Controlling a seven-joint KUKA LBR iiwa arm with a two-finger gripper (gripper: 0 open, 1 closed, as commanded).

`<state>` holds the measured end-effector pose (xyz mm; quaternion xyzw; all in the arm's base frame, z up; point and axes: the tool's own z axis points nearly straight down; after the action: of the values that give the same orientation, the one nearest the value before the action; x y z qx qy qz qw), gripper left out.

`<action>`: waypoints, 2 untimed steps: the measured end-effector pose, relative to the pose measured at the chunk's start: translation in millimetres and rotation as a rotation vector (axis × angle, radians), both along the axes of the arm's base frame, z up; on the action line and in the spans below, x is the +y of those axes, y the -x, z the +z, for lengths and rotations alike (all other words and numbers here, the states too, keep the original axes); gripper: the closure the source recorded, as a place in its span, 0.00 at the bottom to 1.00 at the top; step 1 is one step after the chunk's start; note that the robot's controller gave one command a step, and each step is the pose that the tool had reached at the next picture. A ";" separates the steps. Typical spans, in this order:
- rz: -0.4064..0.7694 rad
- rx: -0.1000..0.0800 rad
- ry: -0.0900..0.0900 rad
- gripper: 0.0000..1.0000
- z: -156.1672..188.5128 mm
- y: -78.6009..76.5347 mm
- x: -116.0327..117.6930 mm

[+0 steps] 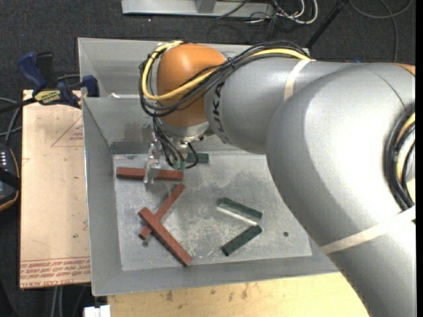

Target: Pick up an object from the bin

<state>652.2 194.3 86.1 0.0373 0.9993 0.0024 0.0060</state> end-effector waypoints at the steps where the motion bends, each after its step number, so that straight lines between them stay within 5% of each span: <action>1: 0.000 0.007 0.002 1.00 1.7 1.1 -0.2; 2: 0.000 0.011 0.003 1.00 7.6 1.5 -0.2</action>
Offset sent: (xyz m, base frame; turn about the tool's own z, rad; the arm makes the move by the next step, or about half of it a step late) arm 0.0001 0.0000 0.0261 0.0000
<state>650.6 194.0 93.7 0.0372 0.9993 0.0007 0.0008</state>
